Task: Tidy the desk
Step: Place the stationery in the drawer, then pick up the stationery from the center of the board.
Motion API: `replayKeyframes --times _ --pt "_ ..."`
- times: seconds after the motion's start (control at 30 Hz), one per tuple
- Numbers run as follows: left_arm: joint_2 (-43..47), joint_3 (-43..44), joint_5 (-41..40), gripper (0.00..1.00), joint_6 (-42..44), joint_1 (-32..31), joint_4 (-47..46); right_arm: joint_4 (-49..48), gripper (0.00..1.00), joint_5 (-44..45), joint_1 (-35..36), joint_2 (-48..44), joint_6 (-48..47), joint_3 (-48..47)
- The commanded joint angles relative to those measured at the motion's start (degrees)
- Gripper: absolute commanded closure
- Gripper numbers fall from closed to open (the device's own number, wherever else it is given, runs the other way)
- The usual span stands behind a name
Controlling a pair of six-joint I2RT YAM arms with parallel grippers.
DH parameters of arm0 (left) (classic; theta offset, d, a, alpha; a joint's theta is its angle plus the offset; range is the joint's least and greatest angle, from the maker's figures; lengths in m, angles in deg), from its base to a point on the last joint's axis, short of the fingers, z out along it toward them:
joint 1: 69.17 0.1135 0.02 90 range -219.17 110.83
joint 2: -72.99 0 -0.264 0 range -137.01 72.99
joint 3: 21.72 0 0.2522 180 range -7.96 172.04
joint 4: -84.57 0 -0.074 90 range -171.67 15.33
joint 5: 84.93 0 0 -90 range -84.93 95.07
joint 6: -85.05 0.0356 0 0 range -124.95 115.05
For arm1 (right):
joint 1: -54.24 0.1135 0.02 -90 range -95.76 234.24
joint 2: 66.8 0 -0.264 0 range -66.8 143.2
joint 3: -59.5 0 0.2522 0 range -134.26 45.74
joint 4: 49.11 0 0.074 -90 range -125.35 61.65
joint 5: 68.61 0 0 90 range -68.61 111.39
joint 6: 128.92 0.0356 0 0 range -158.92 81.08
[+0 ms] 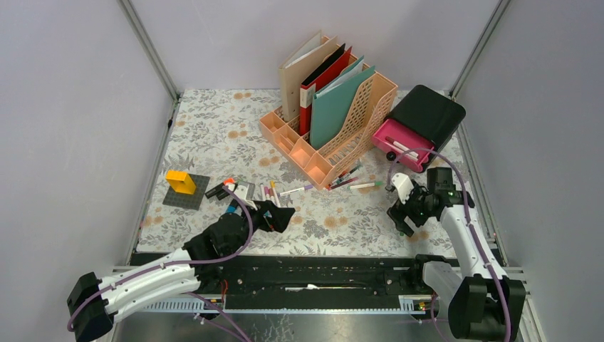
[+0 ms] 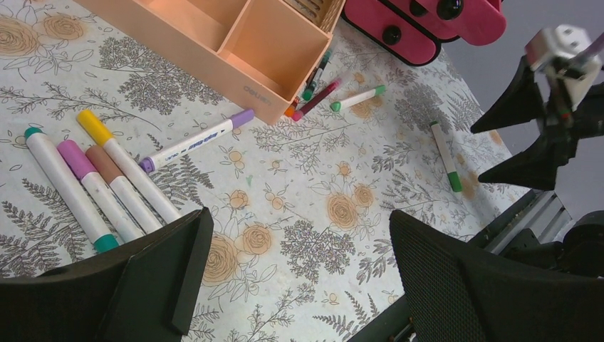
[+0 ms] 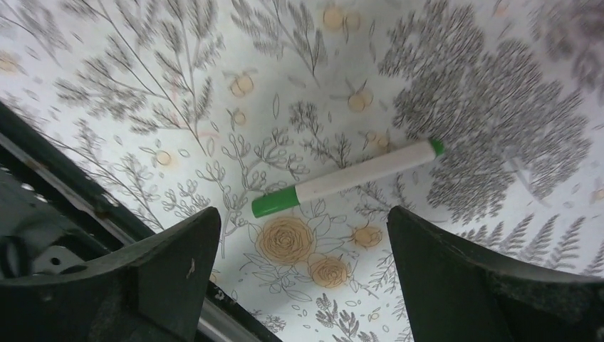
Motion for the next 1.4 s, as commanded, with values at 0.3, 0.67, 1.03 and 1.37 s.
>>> replayKeyframes --times 0.3,0.67,1.03,1.37 --pt "-0.2 -0.9 -0.6 0.01 -0.3 0.4 -3.0 -12.3 0.18 8.7 -0.2 9.6 1.6 6.0" --pt "-0.4 -0.8 -0.5 0.01 -0.2 0.3 -3.1 -14.5 0.42 7.6 -0.1 15.4 1.7 5.9" --pt "0.1 -0.9 0.4 0.01 -0.9 0.4 -2.9 -13.2 0.94 8.6 -0.1 15.4 -2.2 6.2" --pt "-3.0 -0.1 4.7 0.01 1.8 0.3 -13.1 -8.5 1.00 4.5 -0.1 12.5 -9.2 5.2"
